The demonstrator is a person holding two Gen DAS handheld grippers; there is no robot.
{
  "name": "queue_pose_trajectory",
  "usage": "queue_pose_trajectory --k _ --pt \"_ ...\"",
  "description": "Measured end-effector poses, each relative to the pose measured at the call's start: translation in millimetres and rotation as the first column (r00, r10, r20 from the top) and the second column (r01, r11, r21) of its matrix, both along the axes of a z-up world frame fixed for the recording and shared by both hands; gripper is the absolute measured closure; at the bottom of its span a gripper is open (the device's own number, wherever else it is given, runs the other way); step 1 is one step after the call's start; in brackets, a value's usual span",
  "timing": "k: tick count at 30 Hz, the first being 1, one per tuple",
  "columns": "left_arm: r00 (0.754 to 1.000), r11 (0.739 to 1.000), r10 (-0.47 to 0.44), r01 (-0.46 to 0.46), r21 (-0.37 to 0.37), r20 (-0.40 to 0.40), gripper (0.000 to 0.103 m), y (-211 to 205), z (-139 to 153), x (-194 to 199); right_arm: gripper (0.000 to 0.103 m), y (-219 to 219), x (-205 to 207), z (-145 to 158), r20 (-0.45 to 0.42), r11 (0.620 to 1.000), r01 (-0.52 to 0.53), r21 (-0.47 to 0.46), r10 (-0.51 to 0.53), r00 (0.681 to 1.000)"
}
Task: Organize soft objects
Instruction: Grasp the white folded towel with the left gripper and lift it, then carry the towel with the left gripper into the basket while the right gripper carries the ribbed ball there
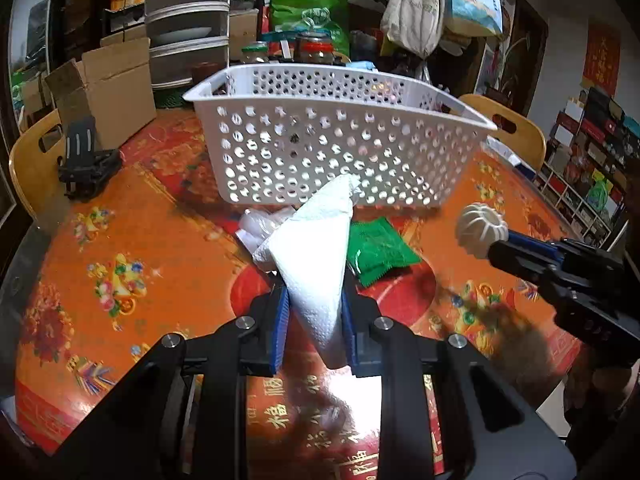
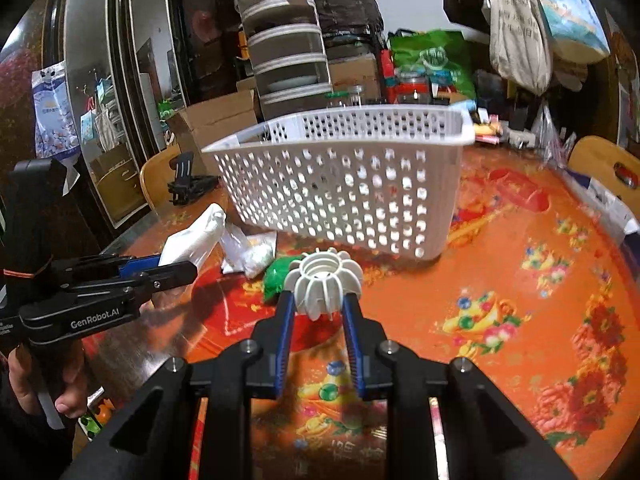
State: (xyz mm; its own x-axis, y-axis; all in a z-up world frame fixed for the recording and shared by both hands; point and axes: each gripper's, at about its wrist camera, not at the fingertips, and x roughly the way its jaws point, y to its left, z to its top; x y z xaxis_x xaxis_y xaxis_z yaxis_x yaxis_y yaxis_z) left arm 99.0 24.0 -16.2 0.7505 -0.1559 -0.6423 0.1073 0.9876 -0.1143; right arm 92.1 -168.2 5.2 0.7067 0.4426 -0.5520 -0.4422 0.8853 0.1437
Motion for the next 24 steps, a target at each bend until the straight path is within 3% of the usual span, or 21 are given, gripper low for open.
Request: queue_pose_trajectory --k 13,24 --pt "0.998 0.999 -0.009 0.013 -0.052 0.065 0.082 17.0 40.7 -0.4 0.08 7.4 1.8 34.6 0.059 1.0 -0.004 -0.03 0.006 0.998" --pt "0.992 0.998 -0.04 0.045 -0.034 0.117 0.082 19.5 101.2 34.1 0.081 9.3 16.0 107.3 0.196 0.997 0.044 -0.067 -0.03 0.98"
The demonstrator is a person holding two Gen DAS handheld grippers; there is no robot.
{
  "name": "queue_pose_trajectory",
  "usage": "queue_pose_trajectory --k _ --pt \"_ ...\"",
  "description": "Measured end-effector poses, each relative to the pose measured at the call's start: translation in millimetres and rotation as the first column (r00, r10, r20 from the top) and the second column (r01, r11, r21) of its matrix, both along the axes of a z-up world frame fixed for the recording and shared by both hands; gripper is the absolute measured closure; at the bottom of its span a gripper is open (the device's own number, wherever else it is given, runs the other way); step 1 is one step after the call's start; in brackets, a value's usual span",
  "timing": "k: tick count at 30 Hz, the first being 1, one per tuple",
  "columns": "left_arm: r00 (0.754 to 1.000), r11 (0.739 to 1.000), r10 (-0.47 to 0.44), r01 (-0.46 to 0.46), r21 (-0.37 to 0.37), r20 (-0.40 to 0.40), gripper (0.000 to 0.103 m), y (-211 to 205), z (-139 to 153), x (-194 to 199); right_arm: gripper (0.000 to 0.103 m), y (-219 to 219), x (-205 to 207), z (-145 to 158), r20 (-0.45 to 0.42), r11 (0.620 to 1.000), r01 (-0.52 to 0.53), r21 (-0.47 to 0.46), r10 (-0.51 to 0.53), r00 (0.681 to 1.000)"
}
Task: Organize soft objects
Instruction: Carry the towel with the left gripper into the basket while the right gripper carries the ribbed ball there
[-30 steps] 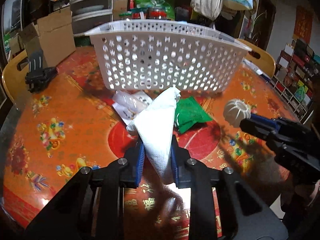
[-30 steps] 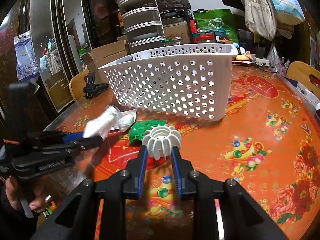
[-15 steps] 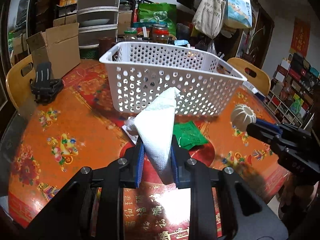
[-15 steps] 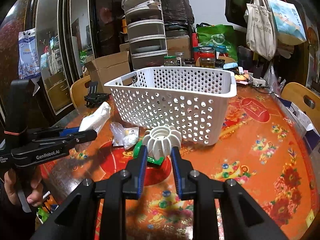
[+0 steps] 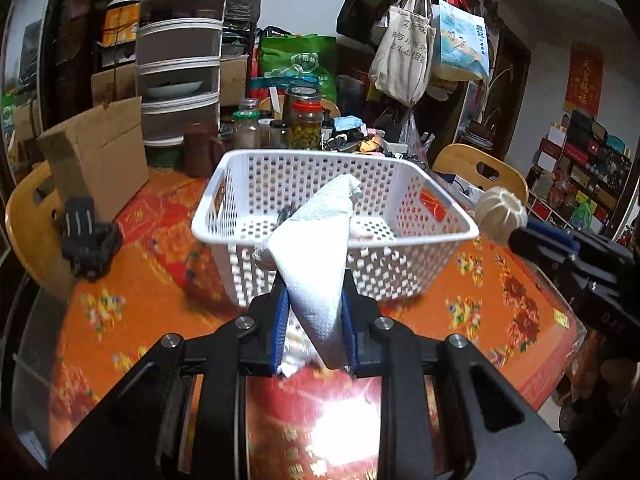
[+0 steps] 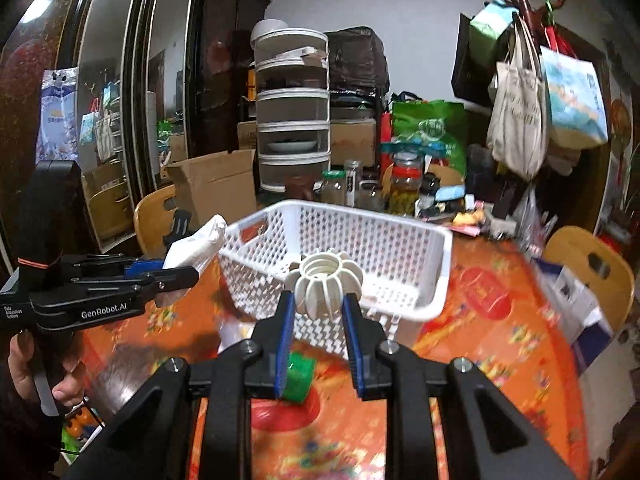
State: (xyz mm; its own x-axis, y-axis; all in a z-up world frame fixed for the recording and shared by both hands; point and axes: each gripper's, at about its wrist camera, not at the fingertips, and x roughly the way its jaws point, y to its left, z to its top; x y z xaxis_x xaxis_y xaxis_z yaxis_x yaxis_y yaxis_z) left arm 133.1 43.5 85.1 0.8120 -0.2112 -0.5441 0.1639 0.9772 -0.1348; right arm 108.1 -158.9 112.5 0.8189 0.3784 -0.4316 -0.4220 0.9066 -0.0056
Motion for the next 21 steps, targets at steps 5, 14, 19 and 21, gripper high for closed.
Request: queue_pose_trajectory --k 5,14,19,21 --pt "1.0 1.0 -0.016 0.016 0.015 -0.026 0.082 -1.9 25.8 38.9 0.081 8.4 26.2 20.6 0.011 0.999 0.028 -0.032 -0.028 1.0" --pt "0.994 0.997 -0.009 0.017 0.075 -0.108 0.082 -14.6 33.7 111.7 0.081 18.6 63.0 22.4 -0.022 0.997 0.052 -0.059 -0.053 0.998" --pt "0.985 0.996 0.013 0.003 0.094 -0.171 0.082 -17.3 20.0 150.1 0.081 18.7 86.0 13.3 -0.057 0.995 0.067 -0.07 -0.071 0.996" --pt "0.981 0.995 0.021 -0.003 0.097 -0.191 0.082 -17.1 13.3 160.9 0.081 16.2 93.0 9.5 -0.07 0.995 0.072 -0.07 -0.077 0.995"
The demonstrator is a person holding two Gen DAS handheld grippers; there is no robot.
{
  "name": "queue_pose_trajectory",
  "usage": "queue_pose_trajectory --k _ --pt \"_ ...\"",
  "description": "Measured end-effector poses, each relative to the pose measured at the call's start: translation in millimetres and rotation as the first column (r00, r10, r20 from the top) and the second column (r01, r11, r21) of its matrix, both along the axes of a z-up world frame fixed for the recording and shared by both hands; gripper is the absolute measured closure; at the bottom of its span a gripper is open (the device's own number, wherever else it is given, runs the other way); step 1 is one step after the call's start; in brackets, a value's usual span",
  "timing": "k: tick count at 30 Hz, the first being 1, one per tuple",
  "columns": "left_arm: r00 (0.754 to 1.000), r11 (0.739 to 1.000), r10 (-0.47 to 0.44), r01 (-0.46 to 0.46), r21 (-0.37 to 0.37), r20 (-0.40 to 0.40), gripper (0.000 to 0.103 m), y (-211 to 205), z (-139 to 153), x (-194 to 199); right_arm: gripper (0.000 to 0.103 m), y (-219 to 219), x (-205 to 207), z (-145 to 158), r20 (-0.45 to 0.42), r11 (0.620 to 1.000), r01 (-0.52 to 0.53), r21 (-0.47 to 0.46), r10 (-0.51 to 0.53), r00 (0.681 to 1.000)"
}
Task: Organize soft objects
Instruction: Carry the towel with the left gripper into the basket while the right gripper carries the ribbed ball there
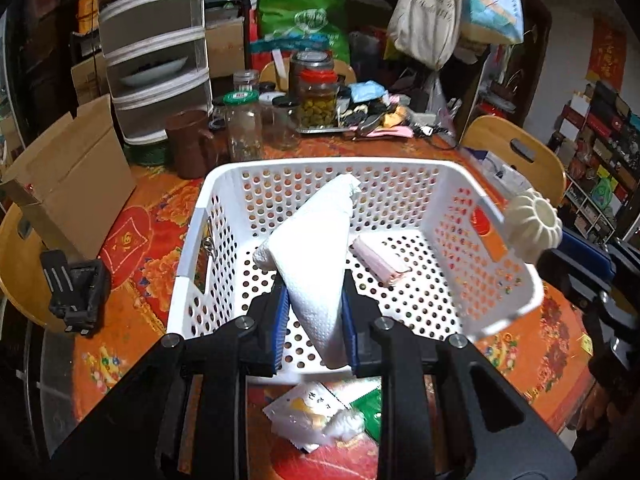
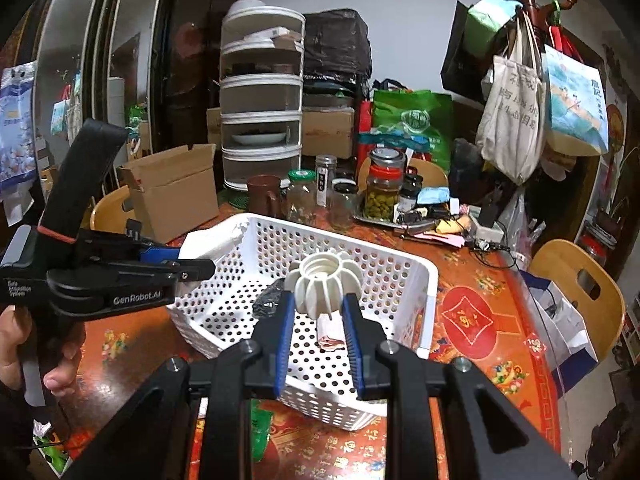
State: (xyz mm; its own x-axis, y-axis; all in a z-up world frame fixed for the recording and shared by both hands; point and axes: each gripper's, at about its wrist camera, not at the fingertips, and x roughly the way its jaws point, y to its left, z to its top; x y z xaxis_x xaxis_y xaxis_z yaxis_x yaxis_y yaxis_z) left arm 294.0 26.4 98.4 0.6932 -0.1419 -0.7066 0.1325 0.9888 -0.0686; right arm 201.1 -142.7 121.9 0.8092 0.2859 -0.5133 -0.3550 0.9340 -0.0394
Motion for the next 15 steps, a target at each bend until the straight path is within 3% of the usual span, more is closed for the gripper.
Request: queue_pose_trajectory --k 15 --pt "0.994 0.999 0.01 -0.005 0.051 -0.113 0.082 -12.8 -39.4 50.1 0.081 -6.3 49.1 -25.1 -0.074 1.0 0.001 0.004 -0.001 0.997"
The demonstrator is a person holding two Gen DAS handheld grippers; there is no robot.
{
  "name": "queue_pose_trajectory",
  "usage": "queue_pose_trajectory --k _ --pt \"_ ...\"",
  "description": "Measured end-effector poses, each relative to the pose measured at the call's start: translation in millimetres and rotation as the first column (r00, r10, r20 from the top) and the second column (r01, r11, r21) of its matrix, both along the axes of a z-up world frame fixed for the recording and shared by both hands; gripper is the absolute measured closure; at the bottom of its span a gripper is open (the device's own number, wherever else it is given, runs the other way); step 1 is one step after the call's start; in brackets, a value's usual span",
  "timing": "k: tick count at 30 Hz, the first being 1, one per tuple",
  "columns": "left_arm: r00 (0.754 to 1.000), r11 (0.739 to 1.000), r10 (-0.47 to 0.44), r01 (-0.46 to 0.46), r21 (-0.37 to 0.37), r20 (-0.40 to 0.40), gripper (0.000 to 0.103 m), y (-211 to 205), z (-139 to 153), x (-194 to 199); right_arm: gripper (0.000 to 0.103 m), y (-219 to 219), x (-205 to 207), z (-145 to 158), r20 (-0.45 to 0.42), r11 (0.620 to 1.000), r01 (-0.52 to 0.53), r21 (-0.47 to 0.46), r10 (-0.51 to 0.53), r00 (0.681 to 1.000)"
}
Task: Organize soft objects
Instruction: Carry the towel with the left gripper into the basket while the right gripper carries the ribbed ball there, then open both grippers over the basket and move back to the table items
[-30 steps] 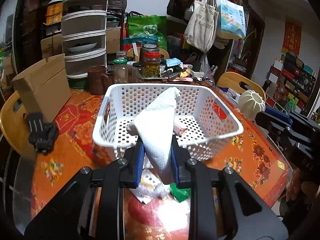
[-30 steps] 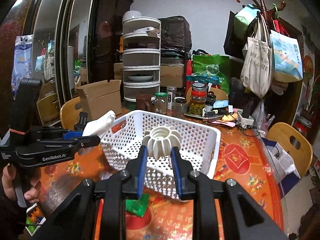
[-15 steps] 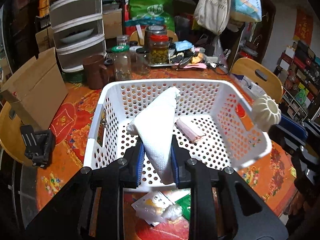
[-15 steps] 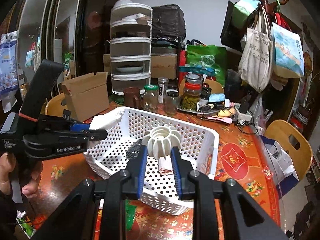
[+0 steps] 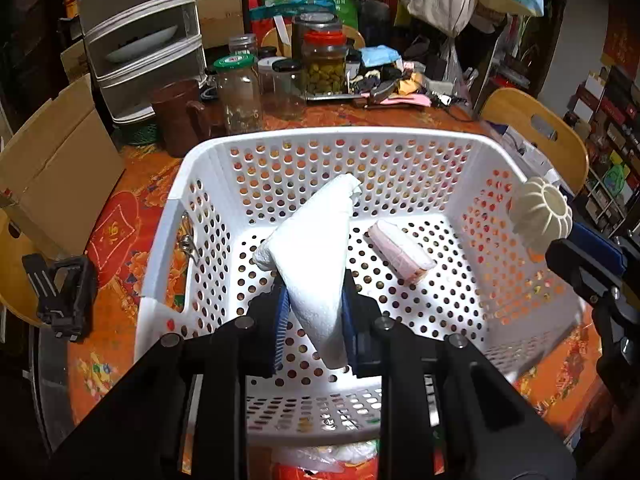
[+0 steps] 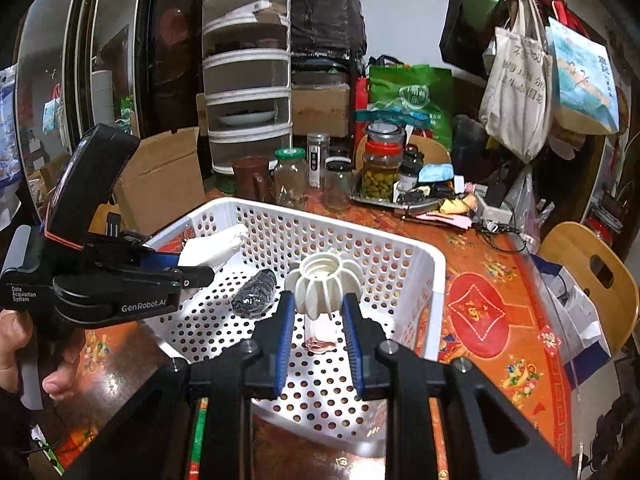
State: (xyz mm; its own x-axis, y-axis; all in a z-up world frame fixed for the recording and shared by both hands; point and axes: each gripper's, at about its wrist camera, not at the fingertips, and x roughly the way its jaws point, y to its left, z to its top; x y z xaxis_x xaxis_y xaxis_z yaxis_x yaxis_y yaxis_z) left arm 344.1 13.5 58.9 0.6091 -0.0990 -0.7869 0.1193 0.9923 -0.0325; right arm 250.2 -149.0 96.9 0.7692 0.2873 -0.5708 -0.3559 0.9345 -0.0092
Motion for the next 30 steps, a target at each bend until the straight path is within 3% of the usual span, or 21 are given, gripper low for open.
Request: queue_pose_trajectory --k 12,15,19,25,27,29,30 --pt "0.999 1.0 0.002 -0.001 0.018 -0.052 0.081 -3.1 -20.4 19.4 0.081 2.4 23.3 -16.5 -0.042 1.0 0.008 -0.004 -0.009 0.999" --pt "0.999 1.0 -0.005 0.005 0.015 -0.045 0.071 -3.3 -21.0 20.3 0.081 3.5 26.7 -16.7 -0.042 1.0 0.014 0.0 -0.014 0.999" --pt "1.0 1.0 0.001 -0.001 0.03 -0.007 0.029 -2.1 -17.4 15.8 0.078 2.4 28.6 -16.7 -0.043 1.0 0.019 0.019 -0.018 0.999" --pt "1.0 1.0 0.005 -0.006 0.017 0.031 0.024 4.9 -6.0 8.1 0.075 -0.6 28.6 -15.2 -0.044 0.999 0.039 0.03 -0.037 0.998" --pt "0.999 1.0 0.007 -0.008 0.017 0.043 0.022 6.4 -2.5 3.6 0.061 0.4 25.6 -12.6 -0.032 0.999 0.045 0.022 -0.044 0.999" --pt "0.999 1.0 0.011 -0.012 0.018 0.052 0.021 7.9 0.4 -2.0 0.039 -0.1 20.7 -8.5 -0.011 0.999 0.047 0.026 -0.046 0.999" --pt "0.998 1.0 0.011 -0.012 0.015 0.056 0.02 9.0 2.1 -5.7 0.037 0.0 18.2 -6.5 -0.005 0.999 0.045 0.027 -0.045 0.999"
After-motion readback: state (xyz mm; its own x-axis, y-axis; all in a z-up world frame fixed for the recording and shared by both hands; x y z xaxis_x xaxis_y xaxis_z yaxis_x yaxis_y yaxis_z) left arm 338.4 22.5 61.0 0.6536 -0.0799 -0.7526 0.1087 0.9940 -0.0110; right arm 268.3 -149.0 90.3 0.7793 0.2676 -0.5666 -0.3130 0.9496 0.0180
